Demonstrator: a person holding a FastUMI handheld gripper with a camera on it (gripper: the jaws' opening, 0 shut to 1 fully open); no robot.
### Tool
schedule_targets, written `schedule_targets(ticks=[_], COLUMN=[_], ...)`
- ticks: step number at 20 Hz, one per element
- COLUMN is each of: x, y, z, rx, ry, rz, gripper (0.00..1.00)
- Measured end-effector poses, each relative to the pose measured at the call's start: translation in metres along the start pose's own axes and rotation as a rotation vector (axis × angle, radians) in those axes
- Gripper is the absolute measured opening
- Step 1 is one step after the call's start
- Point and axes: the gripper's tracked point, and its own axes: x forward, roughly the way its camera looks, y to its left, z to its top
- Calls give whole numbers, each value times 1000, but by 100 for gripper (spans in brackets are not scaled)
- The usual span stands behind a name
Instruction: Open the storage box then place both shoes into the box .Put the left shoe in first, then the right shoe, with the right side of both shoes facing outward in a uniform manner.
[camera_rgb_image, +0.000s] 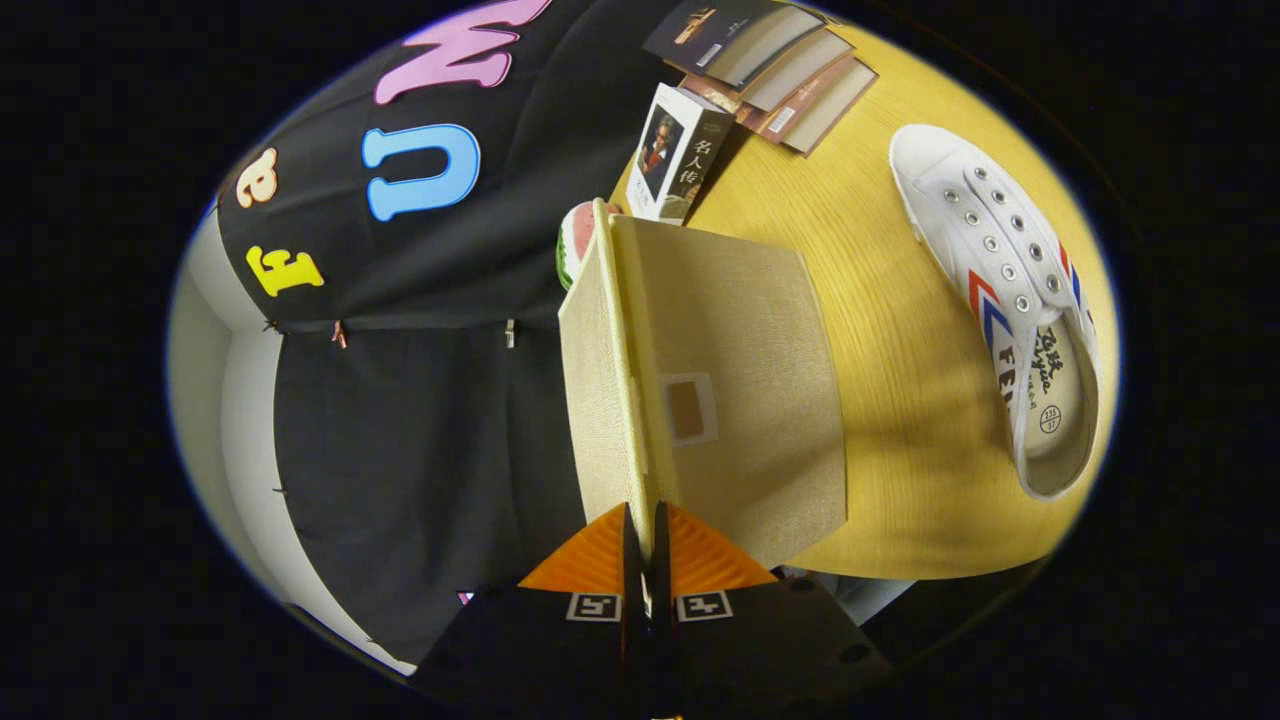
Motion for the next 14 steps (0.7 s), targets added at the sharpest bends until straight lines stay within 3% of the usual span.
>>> schedule_targets(ticks=[7,10,14], x=[-5,10,45], y=[82,122,174], z=[-7,-19,-44], rx=[-152,-308,-411], ry=[32,49,86], rz=[23,30,72], gripper=[5,5,5])
